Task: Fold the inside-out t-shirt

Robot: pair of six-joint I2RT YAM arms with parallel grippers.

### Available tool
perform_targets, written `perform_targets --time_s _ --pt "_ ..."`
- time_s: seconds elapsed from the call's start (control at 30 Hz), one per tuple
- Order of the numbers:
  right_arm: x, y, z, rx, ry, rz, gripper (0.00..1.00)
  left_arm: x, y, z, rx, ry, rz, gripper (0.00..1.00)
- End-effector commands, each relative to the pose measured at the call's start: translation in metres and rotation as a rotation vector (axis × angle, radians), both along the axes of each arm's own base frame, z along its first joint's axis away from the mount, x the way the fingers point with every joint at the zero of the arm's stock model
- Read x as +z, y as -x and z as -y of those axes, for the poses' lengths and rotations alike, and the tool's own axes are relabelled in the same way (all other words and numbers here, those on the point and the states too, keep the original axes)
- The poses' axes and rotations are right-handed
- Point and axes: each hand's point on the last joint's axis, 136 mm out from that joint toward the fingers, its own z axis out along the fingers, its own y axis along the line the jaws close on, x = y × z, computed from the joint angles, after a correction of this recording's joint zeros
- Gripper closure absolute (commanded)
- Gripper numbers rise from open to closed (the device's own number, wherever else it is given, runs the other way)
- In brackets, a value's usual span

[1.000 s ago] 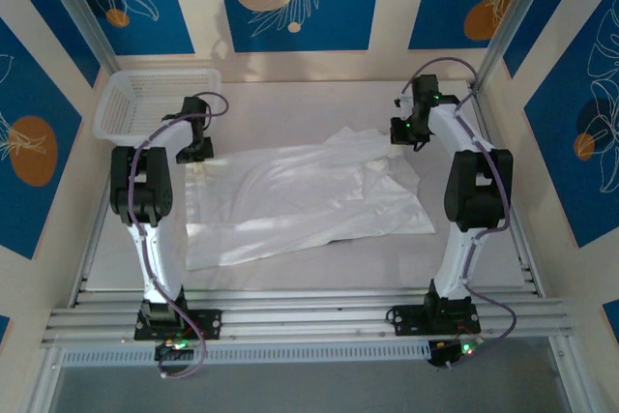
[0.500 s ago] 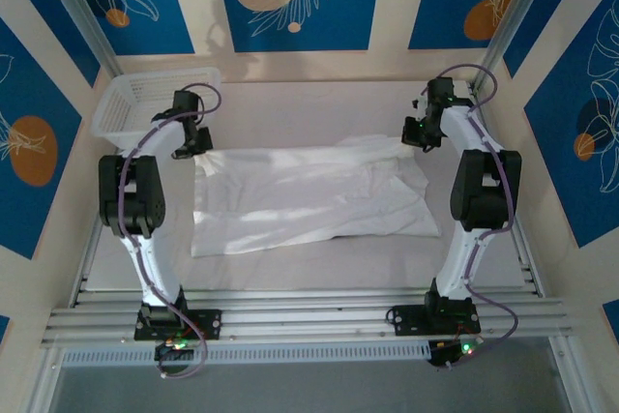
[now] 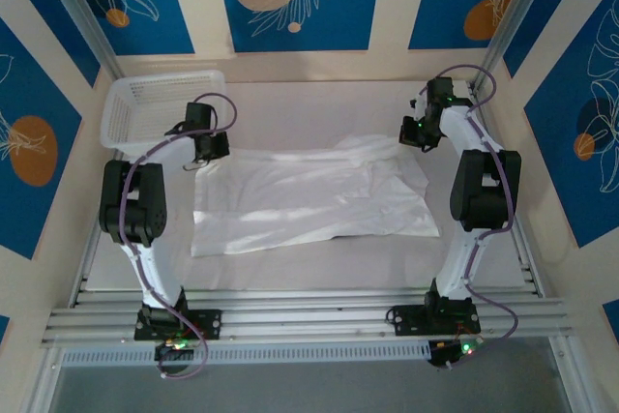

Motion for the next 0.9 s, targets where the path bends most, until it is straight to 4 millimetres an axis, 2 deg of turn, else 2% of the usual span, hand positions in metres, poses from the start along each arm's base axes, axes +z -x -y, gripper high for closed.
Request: perform_targets --time_s 0.0,0.1,0.17,0.33,0.4,0.5,0.63,0.77,0.87 --pt "0.008 -0.001 -0.006 -0.003 -0.046 0.006 1.0 0.021 -0.011 -0.002 0.007 -0.004 0.127 1.0" --pt "0.008 -0.001 -0.006 -0.013 -0.064 0.01 1.0 0.04 -0.007 0.002 -0.018 0.017 0.235 1.0" --pt "0.007 -0.001 -0.006 -0.027 -0.085 0.011 1.0 0.046 -0.002 0.002 -0.032 0.015 0.275 1.0" --pt "-0.006 0.0 0.008 -0.107 -0.086 -0.02 1.0 0.027 0.011 -0.024 0.087 -0.062 0.183 1.0" --pt "-0.006 0.005 0.015 -0.14 -0.105 -0.024 1.0 0.029 0.02 -0.028 0.138 -0.012 0.197 1.0" --pt "0.005 0.012 0.021 -0.181 -0.161 -0.005 1.0 0.033 0.039 -0.04 0.23 0.022 0.201 1.0" --pt "0.007 0.022 0.028 -0.217 -0.196 0.012 1.0 0.039 0.057 -0.046 0.259 0.037 0.19 1.0" --pt "0.001 0.027 0.023 -0.221 -0.256 -0.015 1.0 0.034 0.066 -0.047 0.262 0.056 0.165 1.0" --pt "0.016 0.026 0.014 -0.197 -0.281 0.004 1.0 0.037 0.069 -0.049 0.274 0.077 0.163 1.0"
